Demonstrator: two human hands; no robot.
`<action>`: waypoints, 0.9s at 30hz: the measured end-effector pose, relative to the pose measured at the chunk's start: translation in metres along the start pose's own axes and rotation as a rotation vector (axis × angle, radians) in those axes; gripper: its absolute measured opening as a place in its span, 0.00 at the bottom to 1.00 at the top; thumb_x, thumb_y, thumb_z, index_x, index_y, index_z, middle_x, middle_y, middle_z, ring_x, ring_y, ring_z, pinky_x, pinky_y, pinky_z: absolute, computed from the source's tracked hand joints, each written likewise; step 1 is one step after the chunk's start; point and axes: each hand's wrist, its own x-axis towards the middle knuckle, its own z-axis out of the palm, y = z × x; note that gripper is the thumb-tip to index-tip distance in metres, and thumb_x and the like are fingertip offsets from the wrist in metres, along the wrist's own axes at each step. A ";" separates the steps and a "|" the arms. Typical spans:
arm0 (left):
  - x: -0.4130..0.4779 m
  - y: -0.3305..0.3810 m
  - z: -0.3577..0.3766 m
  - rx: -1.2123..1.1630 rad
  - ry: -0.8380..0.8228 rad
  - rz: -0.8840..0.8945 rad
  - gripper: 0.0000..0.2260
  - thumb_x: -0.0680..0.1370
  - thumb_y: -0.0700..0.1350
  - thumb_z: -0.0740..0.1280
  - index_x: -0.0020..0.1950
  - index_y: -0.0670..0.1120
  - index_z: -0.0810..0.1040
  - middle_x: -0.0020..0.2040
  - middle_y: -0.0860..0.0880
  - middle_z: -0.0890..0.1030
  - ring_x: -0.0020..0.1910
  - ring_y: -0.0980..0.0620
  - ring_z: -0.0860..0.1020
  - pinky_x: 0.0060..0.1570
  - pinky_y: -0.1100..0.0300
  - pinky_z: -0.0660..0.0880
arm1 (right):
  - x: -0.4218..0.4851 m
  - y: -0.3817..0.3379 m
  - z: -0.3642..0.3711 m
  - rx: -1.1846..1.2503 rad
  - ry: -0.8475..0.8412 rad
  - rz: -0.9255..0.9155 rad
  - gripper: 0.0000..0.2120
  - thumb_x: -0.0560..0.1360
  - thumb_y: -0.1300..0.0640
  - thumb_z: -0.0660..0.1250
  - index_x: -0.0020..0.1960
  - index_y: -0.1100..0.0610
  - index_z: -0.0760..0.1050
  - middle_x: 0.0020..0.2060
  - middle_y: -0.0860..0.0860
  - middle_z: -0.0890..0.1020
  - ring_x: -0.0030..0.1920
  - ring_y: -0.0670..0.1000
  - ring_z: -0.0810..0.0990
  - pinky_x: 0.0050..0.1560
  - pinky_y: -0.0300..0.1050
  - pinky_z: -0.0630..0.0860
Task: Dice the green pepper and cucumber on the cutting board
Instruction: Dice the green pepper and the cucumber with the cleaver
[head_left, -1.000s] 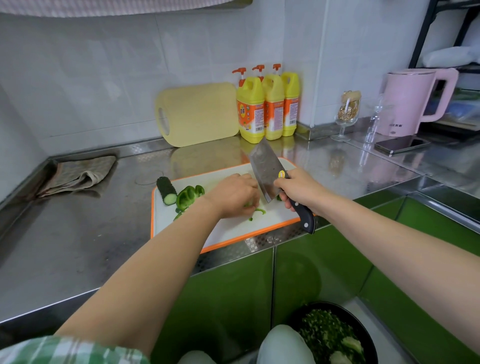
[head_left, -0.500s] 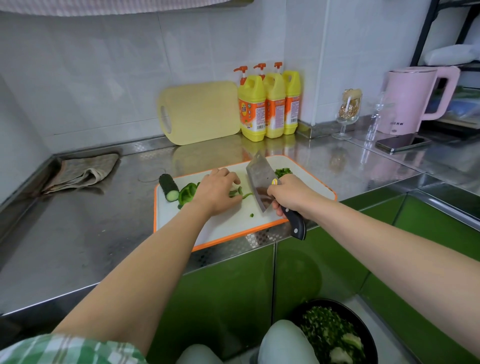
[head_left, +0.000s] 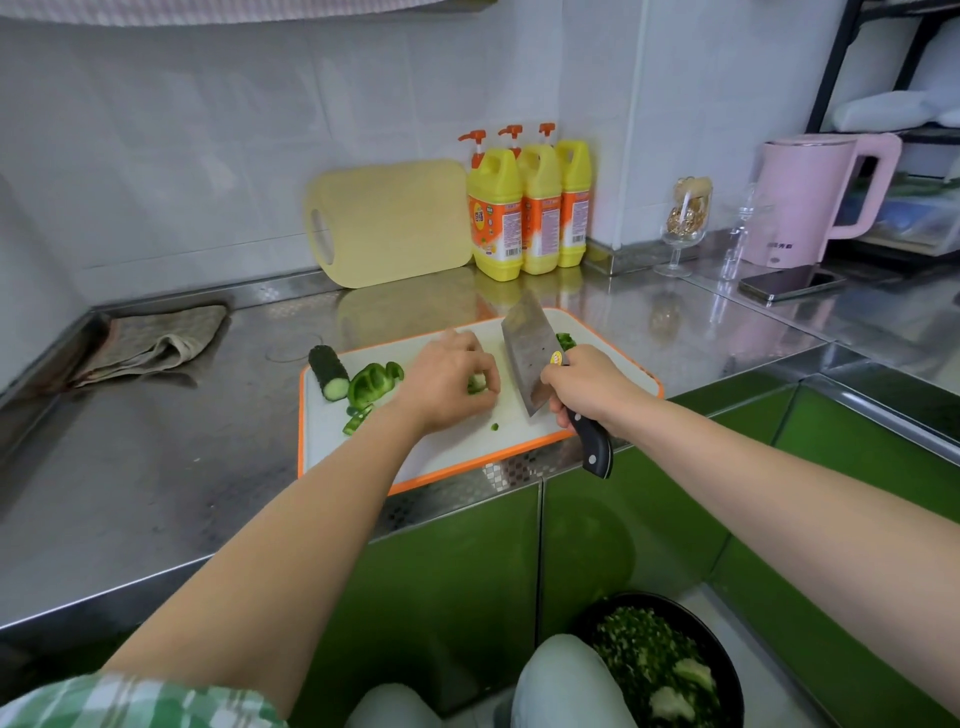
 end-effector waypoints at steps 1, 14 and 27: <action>-0.002 0.000 -0.003 0.005 -0.044 0.035 0.03 0.70 0.46 0.71 0.43 0.51 0.82 0.43 0.50 0.77 0.47 0.47 0.74 0.51 0.51 0.71 | 0.000 0.000 -0.001 0.009 -0.003 0.004 0.11 0.77 0.63 0.56 0.38 0.63 0.72 0.28 0.58 0.75 0.27 0.55 0.72 0.30 0.42 0.70; -0.019 -0.009 0.007 0.191 -0.168 -0.043 0.14 0.79 0.53 0.62 0.63 0.55 0.79 0.65 0.52 0.76 0.64 0.46 0.71 0.60 0.52 0.69 | -0.017 -0.010 0.031 0.283 -0.011 0.084 0.08 0.76 0.67 0.54 0.39 0.63 0.67 0.24 0.58 0.71 0.21 0.53 0.68 0.27 0.41 0.67; -0.026 -0.011 0.011 0.147 -0.027 -0.044 0.11 0.77 0.45 0.63 0.54 0.48 0.84 0.56 0.49 0.82 0.53 0.44 0.76 0.53 0.51 0.73 | -0.009 0.002 0.031 0.187 0.048 0.134 0.12 0.74 0.69 0.55 0.33 0.65 0.70 0.28 0.60 0.74 0.29 0.56 0.72 0.33 0.48 0.72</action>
